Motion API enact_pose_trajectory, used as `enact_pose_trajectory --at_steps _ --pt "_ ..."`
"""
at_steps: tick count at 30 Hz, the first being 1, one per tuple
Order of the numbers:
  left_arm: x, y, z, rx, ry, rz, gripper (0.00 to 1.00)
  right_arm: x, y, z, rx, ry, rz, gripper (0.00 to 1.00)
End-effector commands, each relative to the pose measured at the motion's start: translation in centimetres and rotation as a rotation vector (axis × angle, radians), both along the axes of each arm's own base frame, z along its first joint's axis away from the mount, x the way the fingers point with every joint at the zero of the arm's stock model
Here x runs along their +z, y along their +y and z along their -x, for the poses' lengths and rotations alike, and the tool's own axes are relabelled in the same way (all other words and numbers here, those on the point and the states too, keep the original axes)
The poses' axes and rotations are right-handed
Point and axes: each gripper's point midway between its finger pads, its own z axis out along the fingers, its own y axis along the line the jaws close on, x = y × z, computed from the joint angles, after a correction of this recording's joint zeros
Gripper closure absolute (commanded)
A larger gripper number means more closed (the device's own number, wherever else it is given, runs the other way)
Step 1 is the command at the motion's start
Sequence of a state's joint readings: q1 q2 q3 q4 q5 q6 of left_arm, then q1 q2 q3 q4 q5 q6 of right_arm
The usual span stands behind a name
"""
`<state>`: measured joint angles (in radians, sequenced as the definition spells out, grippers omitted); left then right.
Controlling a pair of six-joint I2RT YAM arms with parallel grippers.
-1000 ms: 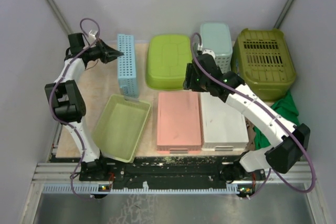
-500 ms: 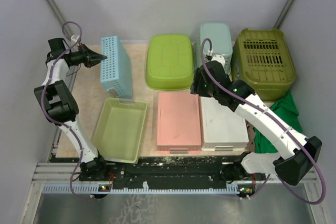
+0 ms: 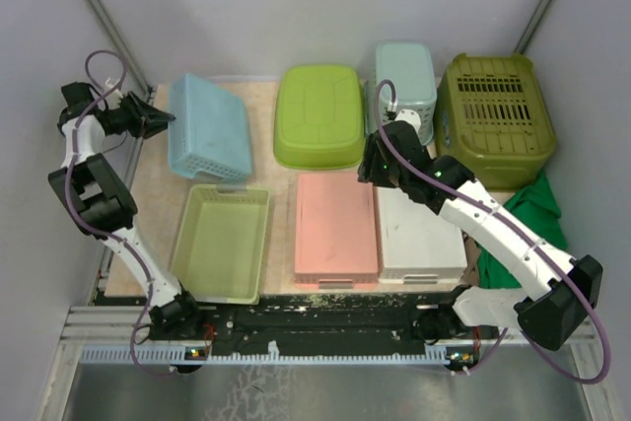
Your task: Turn the large container upside down
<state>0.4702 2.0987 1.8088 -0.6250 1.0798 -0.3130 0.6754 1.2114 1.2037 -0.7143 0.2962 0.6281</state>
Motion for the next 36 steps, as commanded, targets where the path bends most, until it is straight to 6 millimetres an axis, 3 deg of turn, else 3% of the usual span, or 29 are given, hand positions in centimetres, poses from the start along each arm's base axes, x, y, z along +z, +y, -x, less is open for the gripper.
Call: enact_pose_trajectory --at_steps 1,5,12,15,19,22,25,27,28,32,36 --pt "-8.1 3.3 0.9 0.08 0.18 -0.204 0.52 1.9 0.3 -1.0 -0.005 -0.074 -0.036 0.46" --pt "-7.4 3.1 0.6 0.092 0.172 -0.202 0.34 1.9 0.2 -1.0 -0.006 -0.08 -0.041 0.46" --pt "-4.9 1.2 0.0 0.095 0.138 -0.298 0.22 1.5 0.3 -0.8 -0.003 -0.077 -0.048 0.46" --pt "-2.7 0.4 -0.2 0.128 0.122 -0.458 0.16 1.4 0.2 -0.9 -0.006 -0.076 -0.045 0.46" --pt "1.3 0.8 0.2 0.233 0.126 -0.704 0.09 1.5 -0.2 -1.0 -0.018 -0.083 -0.033 0.44" --pt "4.4 0.2 1.4 0.281 0.08 -0.808 0.05 1.5 -0.2 -1.0 -0.014 -0.09 -0.027 0.43" --pt "6.1 -1.6 3.0 0.28 0.032 -0.843 0.04 1.3 0.2 -1.1 0.003 -0.089 -0.029 0.43" --pt "6.2 -4.2 4.0 0.238 -0.006 -0.822 0.06 1.0 0.5 -1.2 0.011 -0.083 -0.034 0.43" --pt "5.3 -6.6 4.8 0.181 -0.006 -0.815 0.07 0.8 0.7 -1.2 0.016 -0.082 -0.038 0.43" --pt "2.7 -12.5 7.0 0.046 0.023 -0.775 0.13 0.9 0.7 -1.2 0.02 -0.086 -0.042 0.43" --pt "-1.4 -15.9 10.1 -0.048 0.118 -0.766 0.15 0.9 0.0 -0.9 0.004 -0.097 -0.035 0.43"
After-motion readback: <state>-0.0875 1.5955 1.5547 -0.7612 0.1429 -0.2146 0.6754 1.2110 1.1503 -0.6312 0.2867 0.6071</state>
